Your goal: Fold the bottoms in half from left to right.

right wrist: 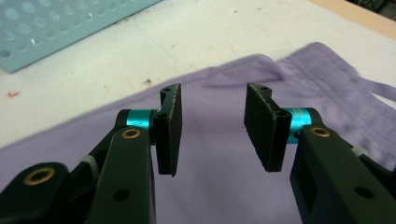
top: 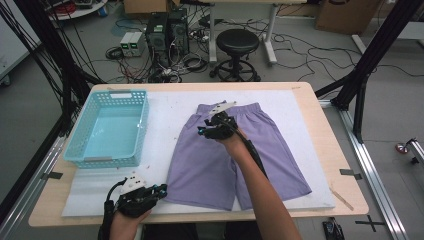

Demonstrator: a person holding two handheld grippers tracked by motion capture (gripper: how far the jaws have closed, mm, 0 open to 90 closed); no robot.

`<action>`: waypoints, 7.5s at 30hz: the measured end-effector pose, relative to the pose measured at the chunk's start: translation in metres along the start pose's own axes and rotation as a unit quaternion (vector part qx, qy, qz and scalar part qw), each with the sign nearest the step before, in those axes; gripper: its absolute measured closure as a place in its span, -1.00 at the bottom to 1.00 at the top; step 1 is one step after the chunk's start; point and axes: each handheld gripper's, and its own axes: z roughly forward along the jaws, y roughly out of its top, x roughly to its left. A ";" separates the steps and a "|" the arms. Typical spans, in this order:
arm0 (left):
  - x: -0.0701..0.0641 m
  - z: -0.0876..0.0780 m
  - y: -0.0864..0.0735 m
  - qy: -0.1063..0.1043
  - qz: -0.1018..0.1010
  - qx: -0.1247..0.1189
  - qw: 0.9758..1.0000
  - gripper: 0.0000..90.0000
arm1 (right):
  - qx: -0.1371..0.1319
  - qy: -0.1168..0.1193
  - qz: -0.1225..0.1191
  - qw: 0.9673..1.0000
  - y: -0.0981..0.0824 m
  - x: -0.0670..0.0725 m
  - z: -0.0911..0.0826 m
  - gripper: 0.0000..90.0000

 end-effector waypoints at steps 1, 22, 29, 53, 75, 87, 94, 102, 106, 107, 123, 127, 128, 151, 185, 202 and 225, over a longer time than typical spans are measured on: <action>0.000 0.000 0.000 -0.001 -0.002 -0.003 1.000 0.92 | 0.002 0.001 0.000 1.000 0.003 0.001 0.005 0.30; 0.001 0.000 0.002 -0.015 -0.011 -0.016 1.000 0.93 | 0.058 0.025 -0.002 0.998 0.008 0.032 0.085 0.38; 0.000 -0.003 0.003 -0.015 -0.011 -0.031 0.999 0.93 | 0.055 0.016 -0.003 0.998 0.007 0.034 0.086 0.78; -0.040 0.012 0.064 -0.139 0.002 -0.115 0.984 0.93 | -0.009 -0.003 0.022 1.000 0.018 -0.014 -0.008 0.97; -0.122 0.100 0.134 -0.260 0.070 -0.092 0.959 0.93 | -0.052 -0.063 0.071 0.994 -0.027 -0.094 -0.114 0.97; -0.152 0.148 0.142 -0.293 0.083 -0.068 0.950 0.92 | -0.041 -0.093 0.095 0.990 -0.052 -0.129 -0.145 0.97; -0.166 0.178 0.142 -0.296 0.079 -0.039 0.951 0.91 | -0.002 -0.124 0.130 0.984 -0.080 -0.150 -0.145 0.97; -0.176 0.201 0.133 -0.290 0.087 -0.012 0.953 0.88 | 0.027 -0.140 0.148 0.979 -0.092 -0.162 -0.147 0.97; -0.173 0.203 0.129 -0.259 0.098 0.003 0.961 0.57 | 0.043 -0.157 0.143 0.976 -0.099 -0.159 -0.139 0.95; -0.171 0.202 0.128 -0.249 0.102 0.005 0.963 0.57 | 0.043 -0.157 0.143 0.976 -0.099 -0.159 -0.139 0.95; -0.072 0.158 0.106 -0.108 0.068 -0.033 0.991 0.13 | -0.014 -0.155 0.143 0.977 -0.125 -0.132 -0.183 0.42; -0.054 0.145 0.102 -0.098 0.076 -0.045 0.991 0.13 | -0.023 -0.146 0.134 0.980 -0.143 -0.108 -0.189 0.35; -0.050 0.142 0.101 -0.094 0.076 -0.048 0.991 0.12 | -0.027 -0.145 0.133 0.980 -0.148 -0.102 -0.190 0.32; 0.005 0.069 0.057 -0.097 0.060 -0.079 0.990 -0.31 | 0.020 -0.100 0.075 0.992 -0.185 -0.006 -0.171 0.44; 0.002 0.061 0.052 -0.089 0.044 -0.082 0.992 -0.08 | 0.016 -0.179 0.196 0.964 -0.235 -0.041 -0.250 0.59; -0.011 0.077 0.057 -0.134 0.041 -0.057 0.988 0.58 | -0.041 -0.129 0.113 0.984 -0.195 -0.020 -0.217 0.67; -0.088 0.188 0.095 -0.122 0.127 0.061 0.982 0.65 | -0.066 -0.143 0.136 0.978 -0.202 -0.028 -0.233 0.49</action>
